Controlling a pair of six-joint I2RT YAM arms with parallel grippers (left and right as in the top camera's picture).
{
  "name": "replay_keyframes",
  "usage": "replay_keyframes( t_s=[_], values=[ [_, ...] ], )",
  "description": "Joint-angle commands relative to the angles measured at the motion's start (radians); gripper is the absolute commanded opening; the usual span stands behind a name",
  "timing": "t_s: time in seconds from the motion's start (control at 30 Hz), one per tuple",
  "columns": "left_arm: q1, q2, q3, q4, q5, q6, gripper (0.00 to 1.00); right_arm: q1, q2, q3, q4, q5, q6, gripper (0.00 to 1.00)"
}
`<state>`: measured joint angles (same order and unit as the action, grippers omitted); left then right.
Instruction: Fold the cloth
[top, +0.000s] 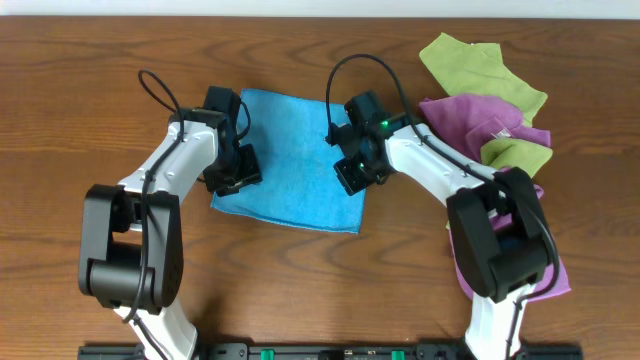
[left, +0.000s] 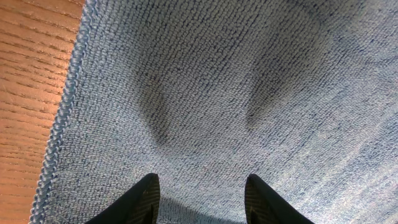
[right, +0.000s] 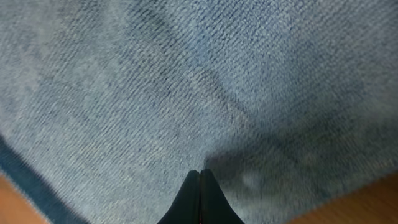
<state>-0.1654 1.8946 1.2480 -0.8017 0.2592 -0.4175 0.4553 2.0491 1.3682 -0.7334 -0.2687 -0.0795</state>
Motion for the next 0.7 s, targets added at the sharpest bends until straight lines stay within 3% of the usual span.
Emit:
replay_keyframes(
  t_s=[0.0,0.67],
  values=[
    [0.004,-0.001,0.02,0.001,0.001,0.014,0.46,-0.019,0.044,0.004,0.009,0.004,0.011,0.01],
    [0.004,0.0,0.02,0.033,0.0,0.014,0.46,-0.115,0.081,0.004,0.116,0.006,0.012,0.01]
  ],
)
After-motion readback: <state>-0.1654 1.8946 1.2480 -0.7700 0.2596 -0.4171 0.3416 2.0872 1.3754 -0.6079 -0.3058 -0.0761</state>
